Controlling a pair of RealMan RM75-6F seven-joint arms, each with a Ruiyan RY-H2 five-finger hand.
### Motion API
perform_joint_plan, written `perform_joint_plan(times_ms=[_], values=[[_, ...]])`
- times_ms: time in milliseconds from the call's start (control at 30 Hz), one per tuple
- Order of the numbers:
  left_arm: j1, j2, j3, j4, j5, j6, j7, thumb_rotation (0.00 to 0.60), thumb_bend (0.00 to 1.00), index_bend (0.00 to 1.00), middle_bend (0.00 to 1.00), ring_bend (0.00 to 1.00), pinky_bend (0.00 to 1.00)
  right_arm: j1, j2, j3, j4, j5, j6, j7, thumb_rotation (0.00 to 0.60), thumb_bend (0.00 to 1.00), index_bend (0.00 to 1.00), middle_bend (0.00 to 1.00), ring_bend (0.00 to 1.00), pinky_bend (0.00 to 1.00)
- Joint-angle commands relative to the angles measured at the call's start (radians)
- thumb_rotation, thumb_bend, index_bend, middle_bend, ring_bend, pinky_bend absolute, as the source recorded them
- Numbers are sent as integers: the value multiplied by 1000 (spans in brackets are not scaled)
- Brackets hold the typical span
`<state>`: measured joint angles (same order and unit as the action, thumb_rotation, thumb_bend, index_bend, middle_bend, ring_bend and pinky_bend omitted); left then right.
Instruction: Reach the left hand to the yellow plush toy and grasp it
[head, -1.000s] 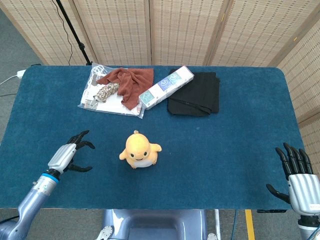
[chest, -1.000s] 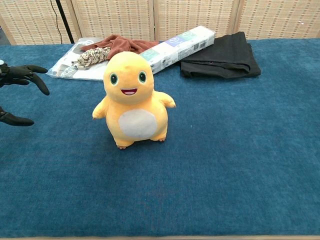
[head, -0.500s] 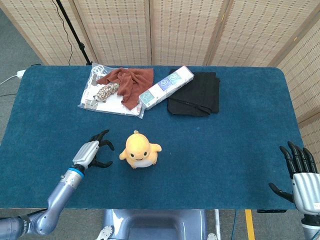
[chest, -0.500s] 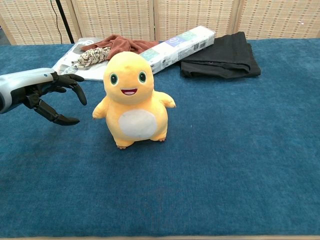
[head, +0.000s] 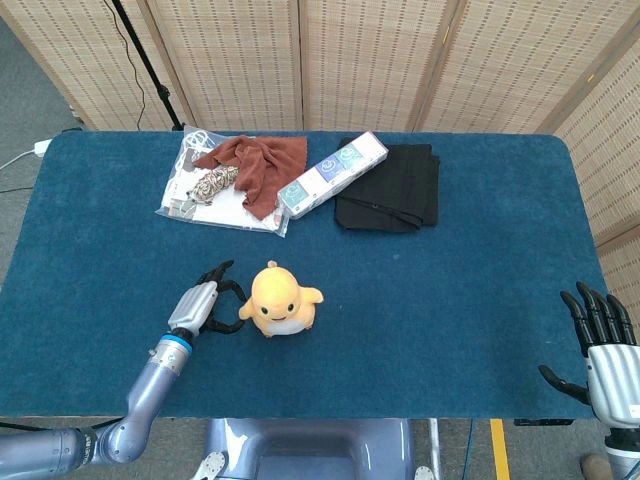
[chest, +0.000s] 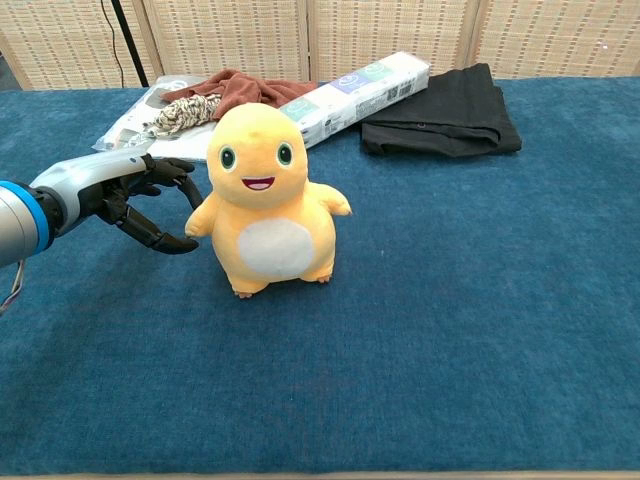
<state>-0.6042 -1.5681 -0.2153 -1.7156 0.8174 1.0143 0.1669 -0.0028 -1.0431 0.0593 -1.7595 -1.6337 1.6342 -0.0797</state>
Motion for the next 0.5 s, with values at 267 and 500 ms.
perform_joint_plan(times_ms=[267, 500], values=[[-19, -31, -5, 7, -25, -5, 5, 600, 263, 509, 0, 0, 0, 1, -3, 1, 2, 0, 1, 2, 600, 0, 0, 0, 0, 0], [-15, -31, -8, -8, -31, 17, 6, 600, 279, 519, 0, 0, 0, 0, -2, 1, 2, -1, 3, 4, 600, 0, 0, 0, 0, 0]])
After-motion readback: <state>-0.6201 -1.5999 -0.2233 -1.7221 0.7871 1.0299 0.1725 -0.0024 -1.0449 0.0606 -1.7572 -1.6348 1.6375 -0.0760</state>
